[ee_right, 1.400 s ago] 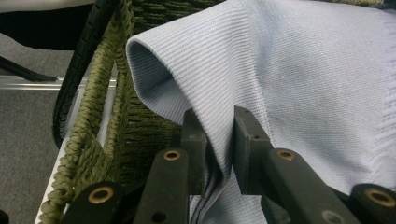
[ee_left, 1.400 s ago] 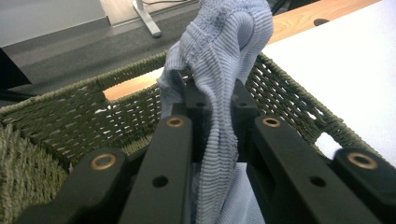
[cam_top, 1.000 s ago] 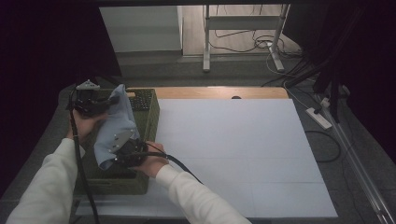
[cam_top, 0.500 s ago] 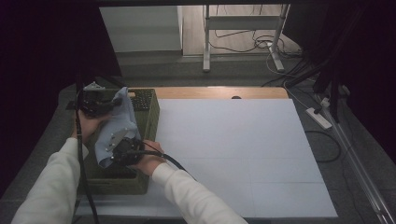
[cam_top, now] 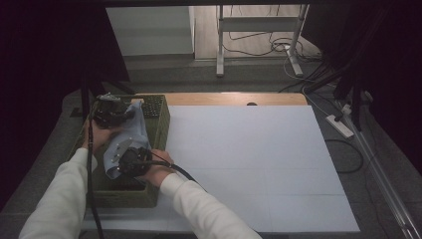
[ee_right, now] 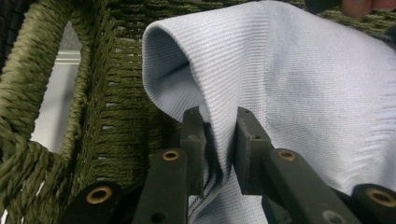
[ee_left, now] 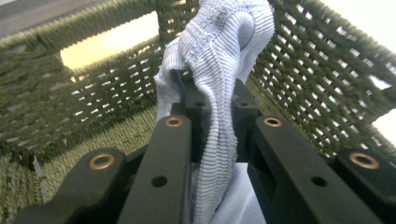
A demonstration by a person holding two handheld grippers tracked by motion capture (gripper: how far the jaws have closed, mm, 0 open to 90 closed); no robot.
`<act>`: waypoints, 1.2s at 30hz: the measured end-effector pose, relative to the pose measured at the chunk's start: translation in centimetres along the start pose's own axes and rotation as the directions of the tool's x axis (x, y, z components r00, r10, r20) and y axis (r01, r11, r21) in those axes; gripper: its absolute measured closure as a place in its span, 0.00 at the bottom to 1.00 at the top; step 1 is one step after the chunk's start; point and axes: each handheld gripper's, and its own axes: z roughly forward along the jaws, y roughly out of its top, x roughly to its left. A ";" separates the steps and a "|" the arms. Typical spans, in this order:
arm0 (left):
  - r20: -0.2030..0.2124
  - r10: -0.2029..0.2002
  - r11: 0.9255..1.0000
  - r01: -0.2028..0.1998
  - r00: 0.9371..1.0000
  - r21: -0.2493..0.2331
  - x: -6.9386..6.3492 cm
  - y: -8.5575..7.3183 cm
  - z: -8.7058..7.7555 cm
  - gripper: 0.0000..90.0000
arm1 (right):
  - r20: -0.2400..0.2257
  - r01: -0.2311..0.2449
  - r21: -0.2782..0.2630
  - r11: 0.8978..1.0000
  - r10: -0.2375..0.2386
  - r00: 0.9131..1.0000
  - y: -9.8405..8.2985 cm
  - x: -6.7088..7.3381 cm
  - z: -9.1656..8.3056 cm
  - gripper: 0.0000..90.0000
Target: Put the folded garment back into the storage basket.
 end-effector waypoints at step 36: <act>-0.035 -0.075 0.987 0.079 0.997 0.139 0.5 0.0 1.3 0.13 | 0.039 -0.047 -0.115 0.992 0.052 0.998 -0.2 0.0 -1.9 0.57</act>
